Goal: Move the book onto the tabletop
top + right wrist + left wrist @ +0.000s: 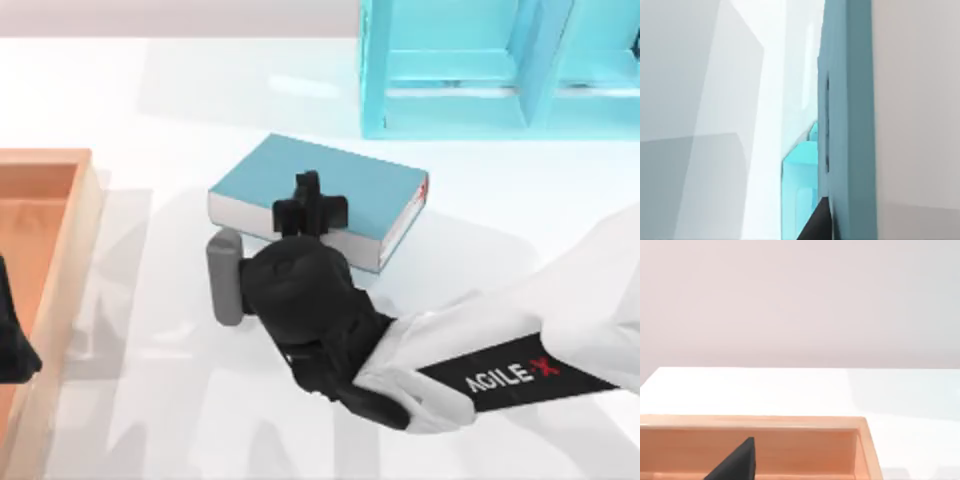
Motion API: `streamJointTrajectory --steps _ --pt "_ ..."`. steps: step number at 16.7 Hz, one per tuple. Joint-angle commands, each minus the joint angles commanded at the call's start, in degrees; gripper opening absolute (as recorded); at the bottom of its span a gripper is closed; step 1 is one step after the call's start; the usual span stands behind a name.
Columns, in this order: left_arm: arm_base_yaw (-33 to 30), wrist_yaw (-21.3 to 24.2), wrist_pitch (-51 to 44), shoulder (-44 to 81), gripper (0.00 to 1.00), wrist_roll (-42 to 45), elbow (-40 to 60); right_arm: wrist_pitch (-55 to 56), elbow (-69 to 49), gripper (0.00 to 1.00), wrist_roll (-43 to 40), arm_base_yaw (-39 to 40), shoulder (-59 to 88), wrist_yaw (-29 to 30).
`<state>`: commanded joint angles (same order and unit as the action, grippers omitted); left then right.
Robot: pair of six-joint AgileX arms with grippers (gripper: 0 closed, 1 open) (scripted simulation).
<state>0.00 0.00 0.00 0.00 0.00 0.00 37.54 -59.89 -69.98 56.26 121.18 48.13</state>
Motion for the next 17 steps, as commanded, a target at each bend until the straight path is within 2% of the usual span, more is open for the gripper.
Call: streamJointTrajectory --steps 10,17 --pt "0.0 0.0 0.0 0.0 1.0 0.0 0.0 0.0 0.0 0.98 0.0 0.0 0.0 0.0" --pt "0.0 0.0 0.0 0.0 1.0 0.0 0.0 0.0 0.0 1.0 0.0 0.0 0.0 0.0"
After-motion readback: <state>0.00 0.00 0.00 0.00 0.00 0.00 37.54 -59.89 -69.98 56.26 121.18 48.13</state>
